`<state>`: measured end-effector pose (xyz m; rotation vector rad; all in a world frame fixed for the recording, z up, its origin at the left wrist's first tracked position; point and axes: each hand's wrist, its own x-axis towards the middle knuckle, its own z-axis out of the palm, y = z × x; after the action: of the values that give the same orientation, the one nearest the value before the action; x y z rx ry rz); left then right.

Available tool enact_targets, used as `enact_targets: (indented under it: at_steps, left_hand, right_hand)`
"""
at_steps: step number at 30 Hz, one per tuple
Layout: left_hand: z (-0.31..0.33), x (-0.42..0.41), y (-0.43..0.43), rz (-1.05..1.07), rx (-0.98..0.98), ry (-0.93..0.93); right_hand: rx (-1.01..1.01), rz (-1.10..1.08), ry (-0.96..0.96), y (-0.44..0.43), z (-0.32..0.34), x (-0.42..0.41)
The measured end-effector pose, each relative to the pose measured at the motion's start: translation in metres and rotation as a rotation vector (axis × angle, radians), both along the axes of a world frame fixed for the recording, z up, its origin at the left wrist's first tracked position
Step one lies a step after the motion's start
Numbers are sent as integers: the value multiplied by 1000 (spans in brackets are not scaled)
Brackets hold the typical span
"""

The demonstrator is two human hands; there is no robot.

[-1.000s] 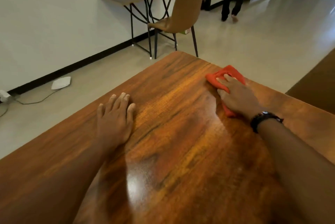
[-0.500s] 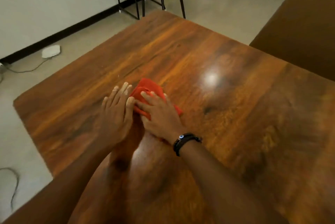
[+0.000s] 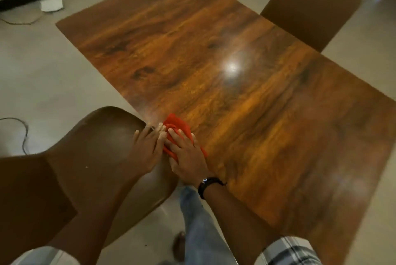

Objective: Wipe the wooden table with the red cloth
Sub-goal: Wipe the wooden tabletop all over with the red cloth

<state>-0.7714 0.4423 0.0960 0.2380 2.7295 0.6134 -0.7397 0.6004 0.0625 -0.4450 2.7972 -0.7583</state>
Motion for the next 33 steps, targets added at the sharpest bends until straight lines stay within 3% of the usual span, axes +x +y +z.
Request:
enact_targets:
  at_steps: [5, 9, 16, 20, 26, 33]
  left_hand:
    - [6, 95, 47, -140, 13, -28]
    - [15, 128, 78, -278, 1, -69]
    - [15, 145, 89, -318, 6, -33]
    - [21, 145, 106, -359, -1, -66]
    - [19, 147, 146, -448, 21, -40]
    - [7, 141, 194, -536, 35, -46]
  right_hand:
    - [29, -55, 28, 56, -4, 116]
    - [46, -66, 48, 123, 2, 151]
    - [215, -576, -173, 289, 9, 131]
    - [218, -655, -231, 256, 16, 125]
    - [166, -300, -105, 174, 14, 231]
    - [210, -445, -115, 239, 10, 308]
